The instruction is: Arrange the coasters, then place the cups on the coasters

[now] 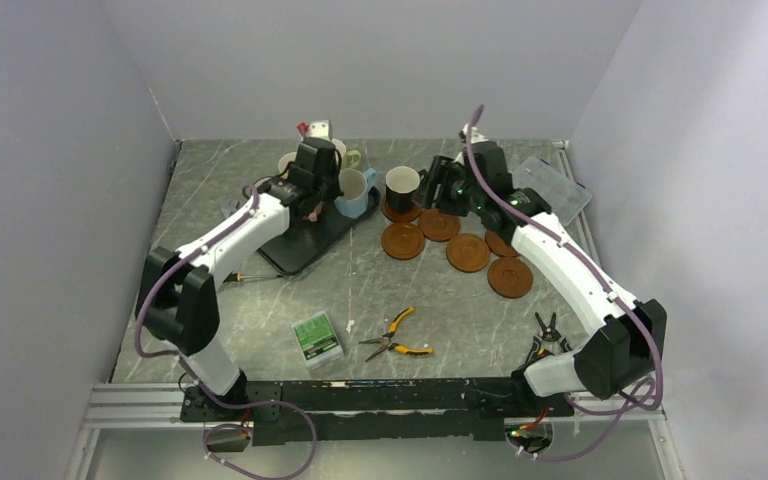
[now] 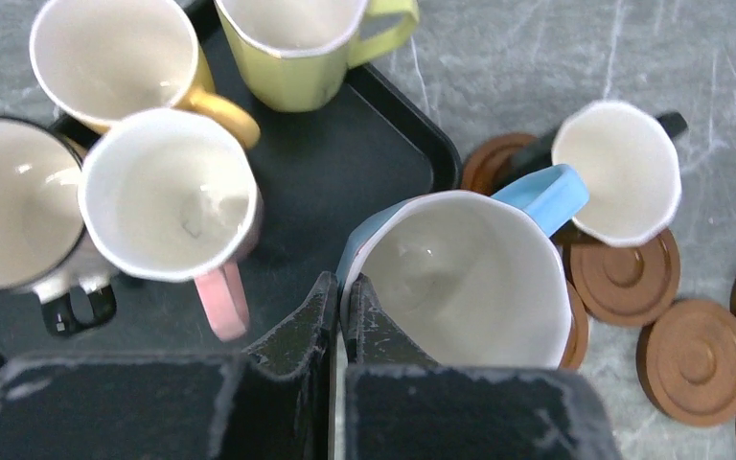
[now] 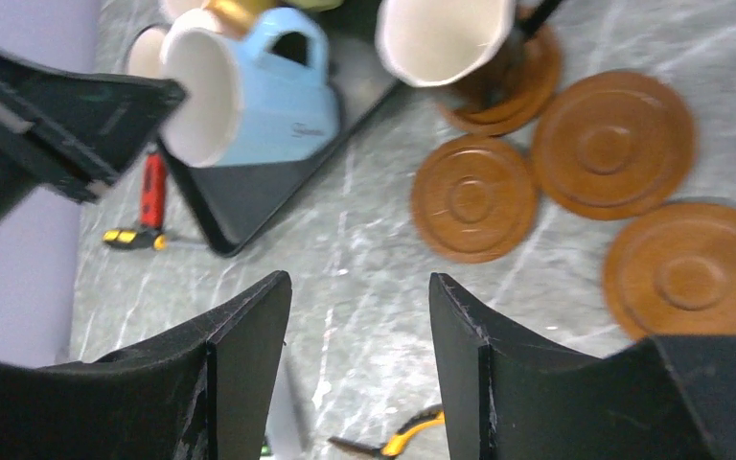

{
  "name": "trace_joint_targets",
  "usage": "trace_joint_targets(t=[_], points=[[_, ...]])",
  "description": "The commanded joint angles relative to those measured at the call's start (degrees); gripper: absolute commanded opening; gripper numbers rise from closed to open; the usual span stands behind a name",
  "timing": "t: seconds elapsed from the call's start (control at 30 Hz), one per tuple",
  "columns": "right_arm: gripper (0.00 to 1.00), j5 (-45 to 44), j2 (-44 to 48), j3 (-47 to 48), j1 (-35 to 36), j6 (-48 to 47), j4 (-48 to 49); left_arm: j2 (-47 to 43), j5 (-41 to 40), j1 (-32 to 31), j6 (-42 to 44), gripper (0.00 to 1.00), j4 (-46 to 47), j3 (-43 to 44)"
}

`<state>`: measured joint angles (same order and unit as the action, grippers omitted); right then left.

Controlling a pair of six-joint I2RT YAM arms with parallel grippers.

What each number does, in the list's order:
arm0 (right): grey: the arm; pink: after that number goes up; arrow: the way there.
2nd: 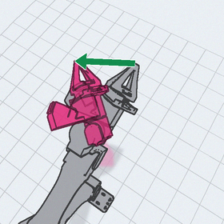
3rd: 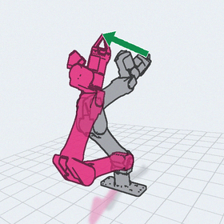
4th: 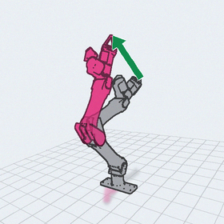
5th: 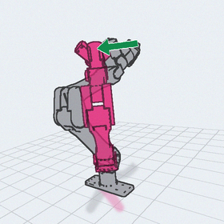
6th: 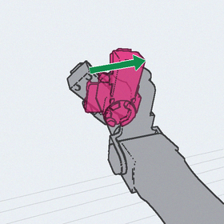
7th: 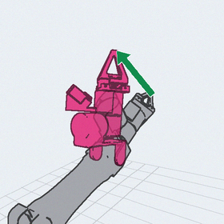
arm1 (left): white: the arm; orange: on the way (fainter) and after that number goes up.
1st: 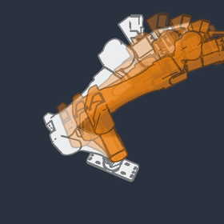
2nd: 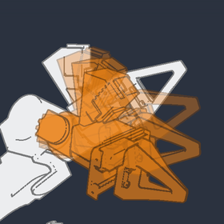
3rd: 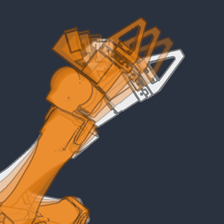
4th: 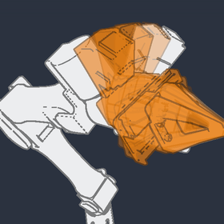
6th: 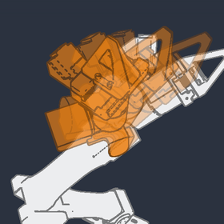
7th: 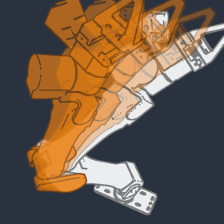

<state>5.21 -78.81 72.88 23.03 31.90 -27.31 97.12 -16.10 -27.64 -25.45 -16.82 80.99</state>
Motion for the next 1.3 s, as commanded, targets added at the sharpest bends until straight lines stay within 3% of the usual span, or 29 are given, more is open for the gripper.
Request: trace_joint_targets(t=[0.0, 0.37, 0.73, 0.9, 1.1, 1.17, 1.27], points=[[0.60, -5.74, -1.50, 4.44, 6.63, 4.81, 1.33, -9.08, -8.21, -4.58, -3.84, 0.03, 7.42, -4.27], [0.58, -15.76, -8.71, 8.23, 17.54, 6.79, -2.45, -17.64, -17.95, -14.88, -12.19, 0.03, 7.47, -15.27], [0.48, -19.60, -15.88, 6.36, 22.18, 9.58, -4.30, -20.46, -20.65, -18.63, -18.36, 0.03, 7.29, -20.56], [0.33, -17.79, -19.12, 7.60, 22.72, 10.40, -4.91, -21.21, -22.47, -19.69, -21.27, 0.03, 4.90, -21.90], [0.03, -19.64, -18.89, 7.96, 22.90, 10.62, -5.70, -23.18, -20.46, -19.82, -22.15, 0.03, 6.73, -25.27], [0.00, -20.53, -18.49, 9.15, 22.86, 9.91, -6.79, -23.16, -18.85, -19.82, -20.34, 0.03, 6.74, -25.44], [0.00, -21.19, -17.83, 12.59, 22.82, 7.94, -10.49, -23.01, -16.06, -19.76, -17.85, 0.22, 1.91, -23.73]])
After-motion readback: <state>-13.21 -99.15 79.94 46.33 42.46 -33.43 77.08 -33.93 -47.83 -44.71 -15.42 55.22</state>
